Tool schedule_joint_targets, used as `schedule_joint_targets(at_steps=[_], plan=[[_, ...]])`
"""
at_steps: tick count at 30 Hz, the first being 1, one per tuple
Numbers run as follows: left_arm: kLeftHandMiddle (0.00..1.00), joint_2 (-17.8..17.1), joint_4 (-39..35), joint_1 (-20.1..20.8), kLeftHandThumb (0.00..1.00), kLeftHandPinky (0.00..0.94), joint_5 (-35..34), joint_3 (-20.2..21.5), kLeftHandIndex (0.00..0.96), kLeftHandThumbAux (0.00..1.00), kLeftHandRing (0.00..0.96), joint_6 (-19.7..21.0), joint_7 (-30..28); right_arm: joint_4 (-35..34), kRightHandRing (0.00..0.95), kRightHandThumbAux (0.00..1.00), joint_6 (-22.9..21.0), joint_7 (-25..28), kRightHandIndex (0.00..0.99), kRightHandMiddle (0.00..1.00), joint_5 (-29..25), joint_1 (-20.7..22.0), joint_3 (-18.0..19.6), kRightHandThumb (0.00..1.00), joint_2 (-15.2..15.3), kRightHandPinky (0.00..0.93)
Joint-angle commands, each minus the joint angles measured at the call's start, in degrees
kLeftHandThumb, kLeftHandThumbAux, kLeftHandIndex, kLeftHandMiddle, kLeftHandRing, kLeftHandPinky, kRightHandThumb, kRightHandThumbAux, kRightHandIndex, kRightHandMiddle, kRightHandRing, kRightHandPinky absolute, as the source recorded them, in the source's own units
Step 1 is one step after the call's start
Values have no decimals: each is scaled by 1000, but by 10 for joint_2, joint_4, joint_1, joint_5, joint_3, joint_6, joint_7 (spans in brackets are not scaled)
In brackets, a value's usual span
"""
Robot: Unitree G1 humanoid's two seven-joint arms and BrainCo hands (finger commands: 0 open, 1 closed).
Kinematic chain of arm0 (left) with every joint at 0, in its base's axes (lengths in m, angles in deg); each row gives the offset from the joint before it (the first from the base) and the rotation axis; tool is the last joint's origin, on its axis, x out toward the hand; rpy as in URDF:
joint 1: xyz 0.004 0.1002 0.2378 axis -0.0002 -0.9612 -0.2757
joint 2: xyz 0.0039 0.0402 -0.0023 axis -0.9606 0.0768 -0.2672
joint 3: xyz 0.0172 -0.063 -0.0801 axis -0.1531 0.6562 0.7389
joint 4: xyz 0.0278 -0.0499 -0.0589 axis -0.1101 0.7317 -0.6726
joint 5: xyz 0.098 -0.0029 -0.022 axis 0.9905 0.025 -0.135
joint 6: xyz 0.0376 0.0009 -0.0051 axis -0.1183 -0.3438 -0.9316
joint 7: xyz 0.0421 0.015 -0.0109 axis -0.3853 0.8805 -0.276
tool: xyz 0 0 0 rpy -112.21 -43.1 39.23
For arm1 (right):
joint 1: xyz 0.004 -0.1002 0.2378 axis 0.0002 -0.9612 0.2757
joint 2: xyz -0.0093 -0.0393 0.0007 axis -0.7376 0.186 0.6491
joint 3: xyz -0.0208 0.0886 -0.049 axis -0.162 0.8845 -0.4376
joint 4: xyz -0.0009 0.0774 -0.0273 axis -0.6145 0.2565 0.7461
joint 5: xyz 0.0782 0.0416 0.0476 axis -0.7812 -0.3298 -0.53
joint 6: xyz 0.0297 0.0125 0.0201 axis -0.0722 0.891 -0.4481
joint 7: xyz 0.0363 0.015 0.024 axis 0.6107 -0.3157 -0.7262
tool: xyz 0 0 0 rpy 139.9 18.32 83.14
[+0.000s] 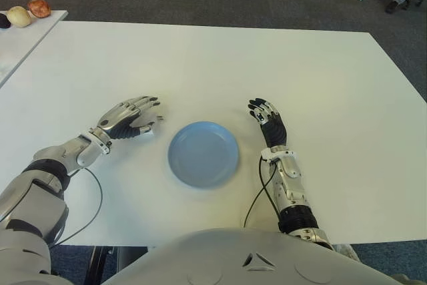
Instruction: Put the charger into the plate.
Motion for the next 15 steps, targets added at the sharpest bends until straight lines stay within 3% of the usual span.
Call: schedule_joint_targets(at_steps=[1,15], plan=[[0,-3,10,-19,173,0,48,-34,0,418,0,13,-15,27,222,657,-30,-16,250,285,9,-25,3,0,-14,176],[0,-21,1,-1,224,23,88,-76,0,325,0,3,25,36,237,669,-24,-20,262,297,10,-19,1,0,-17,190]])
